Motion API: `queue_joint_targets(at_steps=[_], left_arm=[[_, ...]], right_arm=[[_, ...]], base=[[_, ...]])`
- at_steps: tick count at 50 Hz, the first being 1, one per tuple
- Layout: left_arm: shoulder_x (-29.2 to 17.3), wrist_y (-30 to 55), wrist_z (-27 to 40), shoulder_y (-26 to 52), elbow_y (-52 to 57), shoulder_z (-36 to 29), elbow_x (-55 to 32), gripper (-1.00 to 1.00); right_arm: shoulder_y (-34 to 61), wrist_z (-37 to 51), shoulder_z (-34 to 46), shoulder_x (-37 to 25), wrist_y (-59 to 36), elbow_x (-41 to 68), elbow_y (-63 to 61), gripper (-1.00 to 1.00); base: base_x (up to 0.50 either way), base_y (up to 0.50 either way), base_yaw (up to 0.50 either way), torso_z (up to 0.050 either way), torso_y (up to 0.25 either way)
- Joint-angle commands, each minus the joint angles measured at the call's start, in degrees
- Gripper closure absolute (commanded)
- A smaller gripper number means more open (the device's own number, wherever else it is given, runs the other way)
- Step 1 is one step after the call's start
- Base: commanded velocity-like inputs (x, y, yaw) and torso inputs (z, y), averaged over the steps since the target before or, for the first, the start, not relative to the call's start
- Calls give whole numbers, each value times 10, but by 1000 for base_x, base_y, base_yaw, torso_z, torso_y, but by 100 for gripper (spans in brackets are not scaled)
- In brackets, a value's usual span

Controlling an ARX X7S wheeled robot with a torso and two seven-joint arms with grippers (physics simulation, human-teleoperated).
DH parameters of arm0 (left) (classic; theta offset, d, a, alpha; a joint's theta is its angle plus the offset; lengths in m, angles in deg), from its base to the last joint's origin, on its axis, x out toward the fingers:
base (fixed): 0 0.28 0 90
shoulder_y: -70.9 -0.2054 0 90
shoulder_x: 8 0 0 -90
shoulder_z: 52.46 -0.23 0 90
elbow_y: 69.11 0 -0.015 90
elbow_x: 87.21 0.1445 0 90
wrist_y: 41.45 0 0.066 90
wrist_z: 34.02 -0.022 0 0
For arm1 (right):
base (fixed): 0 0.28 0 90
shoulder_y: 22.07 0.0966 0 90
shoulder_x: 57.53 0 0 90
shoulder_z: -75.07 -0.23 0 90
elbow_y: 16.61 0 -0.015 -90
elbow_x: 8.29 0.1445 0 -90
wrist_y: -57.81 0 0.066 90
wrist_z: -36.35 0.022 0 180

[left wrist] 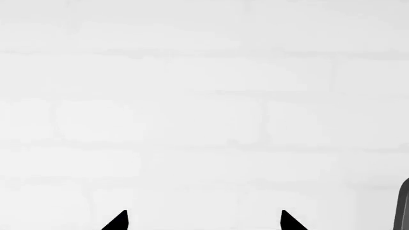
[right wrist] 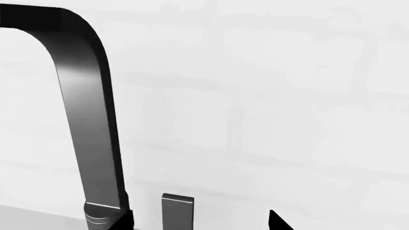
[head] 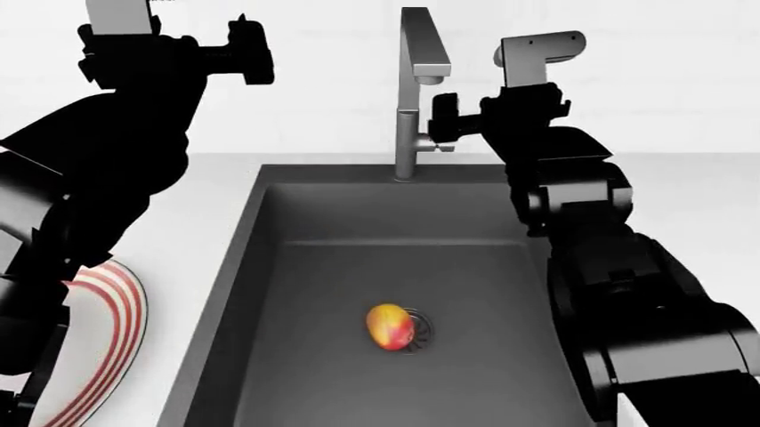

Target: Pick the mango from the counter and place it in the sink. Then turn on the sink faucet.

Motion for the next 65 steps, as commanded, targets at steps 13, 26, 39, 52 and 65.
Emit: queue_joint_targets(at_steps=[13, 26, 39, 52, 65], left_arm=[[-3, -6, -10, -7, -10, -1, 3, -100], [-3, -4, -12, -8, -7, -3, 3, -100], [-3, -5, -15, -9, -11, -4, 4, -100], [-5, -4, -22, -14, -3, -6, 0, -100], [-12, -6, -31, -20, 14, -10, 1, -100]], right_arm=[[8, -20, -61, 8, 22, -82, 23, -100], [5, -16, -89, 5, 24, -112, 23, -100], [5, -18, -95, 8, 22, -126, 23, -100], [9, -29, -93, 10, 30, -130, 23, -100], [22, -32, -89, 10, 47, -134, 23, -100]], base=[[0, 0, 0, 0, 0], [0, 0, 0, 0, 0], [0, 0, 0, 0, 0], [0, 0, 0, 0, -52], [0, 0, 0, 0, -19]])
